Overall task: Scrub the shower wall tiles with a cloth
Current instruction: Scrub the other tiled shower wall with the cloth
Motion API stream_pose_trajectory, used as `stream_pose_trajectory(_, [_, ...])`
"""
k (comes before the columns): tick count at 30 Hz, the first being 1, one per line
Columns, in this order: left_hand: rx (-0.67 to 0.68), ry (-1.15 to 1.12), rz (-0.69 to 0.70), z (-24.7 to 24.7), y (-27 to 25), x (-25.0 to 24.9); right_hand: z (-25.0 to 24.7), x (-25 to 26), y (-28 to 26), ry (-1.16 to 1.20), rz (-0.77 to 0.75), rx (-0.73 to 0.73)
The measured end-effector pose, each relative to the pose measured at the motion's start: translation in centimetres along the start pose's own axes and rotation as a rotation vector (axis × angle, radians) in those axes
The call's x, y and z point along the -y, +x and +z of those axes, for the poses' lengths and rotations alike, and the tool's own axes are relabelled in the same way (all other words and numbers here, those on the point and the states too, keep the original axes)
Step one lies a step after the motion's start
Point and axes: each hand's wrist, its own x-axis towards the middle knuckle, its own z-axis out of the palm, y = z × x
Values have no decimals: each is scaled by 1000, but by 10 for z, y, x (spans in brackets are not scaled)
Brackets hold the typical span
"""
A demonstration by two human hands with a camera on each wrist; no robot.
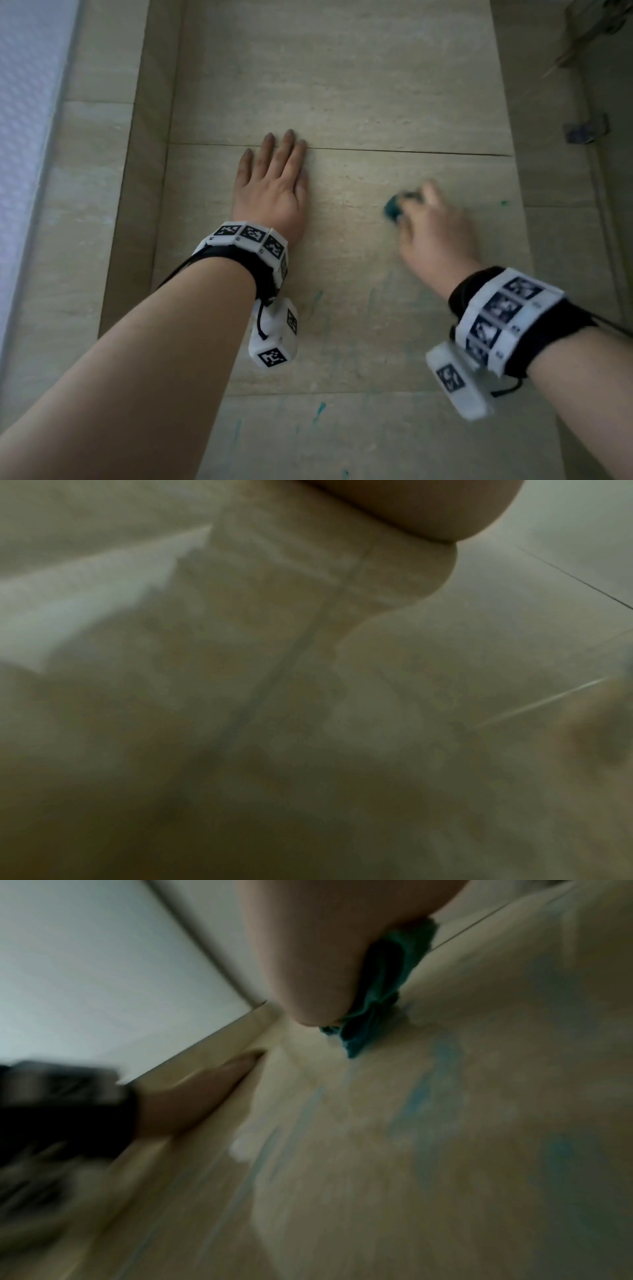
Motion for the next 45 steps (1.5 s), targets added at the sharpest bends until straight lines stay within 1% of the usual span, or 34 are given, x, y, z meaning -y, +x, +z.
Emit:
stream_pose_trajectory(2, [-9, -7, -1, 0, 0, 0, 7, 21, -26, -4, -212, 112])
stream_pose_trajectory(4, [-14, -10, 1, 0, 0, 0, 10, 29, -47, -19, -451, 127])
stream_pose_trajectory(5, [-12, -9, 0, 0, 0, -1, 10, 27, -50, -32, -536, 138])
stream_pose_trajectory(6, [-12, -9, -2, 0, -1, -1, 9, 21, -47, -49, -577, 152])
stream_pose_trajectory(7, [-13, -9, -3, 0, -1, -1, 6, 14, -39, -75, -555, 166])
stream_pose_trajectory(8, [-16, -9, -1, 1, -1, -1, 2, 3, -30, -100, -450, 182])
stream_pose_trajectory(9, [-18, -8, 2, 1, -1, -1, -2, -10, -18, -111, -276, 163])
stream_pose_trajectory(11, [-18, -7, 2, 2, 0, 0, -7, -40, 2, -109, 49, 44])
stream_pose_trajectory(12, [-20, -5, 0, 3, -1, 0, -11, -49, 7, -96, 165, 6])
stream_pose_trajectory(13, [-21, -3, 1, 3, 0, 0, -13, -52, 8, -93, 229, -5])
stream_pose_trajectory(14, [-23, -2, 3, 3, 0, 0, -13, -49, 8, -101, 240, -1])
stream_pose_trajectory(15, [-24, 0, 4, 3, 0, 0, -12, -42, 5, -110, 210, 14])
stream_pose_trajectory(16, [-23, 3, 4, 3, 0, 0, -9, -32, -1, -112, 149, 27])
stream_pose_trajectory(17, [-21, 3, 2, 3, 0, 0, -5, -19, -10, -108, 63, 36])
stream_pose_trajectory(19, [-21, -7, -2, 2, 0, 1, 0, 6, -34, -89, -129, 101])
stream_pose_trajectory(22, [-16, -15, -4, 1, -1, 0, 3, 26, -65, -76, -486, 184])
stream_pose_trajectory(23, [-13, -15, -4, 1, -1, -1, 1, 27, -68, -82, -549, 229])
stream_pose_trajectory(24, [-13, -16, -3, 1, -1, -1, -4, 26, -65, -88, -575, 250])
stream_pose_trajectory(25, [-16, -17, -4, 1, -1, -1, -8, 20, -59, -105, -540, 274])
stream_pose_trajectory(26, [-23, -18, -5, 2, -1, -1, -11, 11, -49, -130, -437, 295])
stream_pose_trajectory(27, [-29, -20, -7, 2, -1, -1, -12, -1, -38, -155, -286, 274])
stream_pose_trajectory(29, [-38, -26, -5, 2, -1, -1, -15, -26, -17, -129, -1, 153])
stream_pose_trajectory(30, [-41, -27, -2, 2, 0, -1, -18, -33, -10, -102, 114, 96])
stream_pose_trajectory(31, [-44, -26, 1, 3, 0, -1, -19, -36, -7, -84, 180, 48])
stream_pose_trajectory(33, [-45, -23, 2, 3, 0, 0, -14, -31, -9, -75, 196, 13])
stream_pose_trajectory(34, [-45, -24, 2, 3, 0, 0, -9, -22, -14, -68, 155, 10])
stream_pose_trajectory(35, [-44, -26, 1, 3, 0, 0, -5, -11, -22, -70, 72, 14])
stream_pose_trajectory(38, [-42, -28, -1, 3, 0, 0, 7, 18, -57, -38, -286, 83])
stream_pose_trajectory(39, [-40, -27, 1, 3, 0, 0, 9, 20, -64, -39, -392, 102])
stream_pose_trajectory(40, [-38, -26, 3, 3, 0, 1, 10, 17, -65, -40, -458, 131])
stream_pose_trajectory(41, [-35, -24, 4, 2, -1, 0, 7, 11, -60, -43, -467, 162])
stream_pose_trajectory(42, [-33, -23, 4, 2, -1, 0, 3, 3, -54, -45, -411, 182])
stream_pose_trajectory(43, [-32, -22, 4, 2, -1, 0, -1, -7, -46, -35, -295, 171])
stream_pose_trajectory(45, [-31, -27, 5, 2, -1, 0, -6, -28, -29, -27, -12, 80])
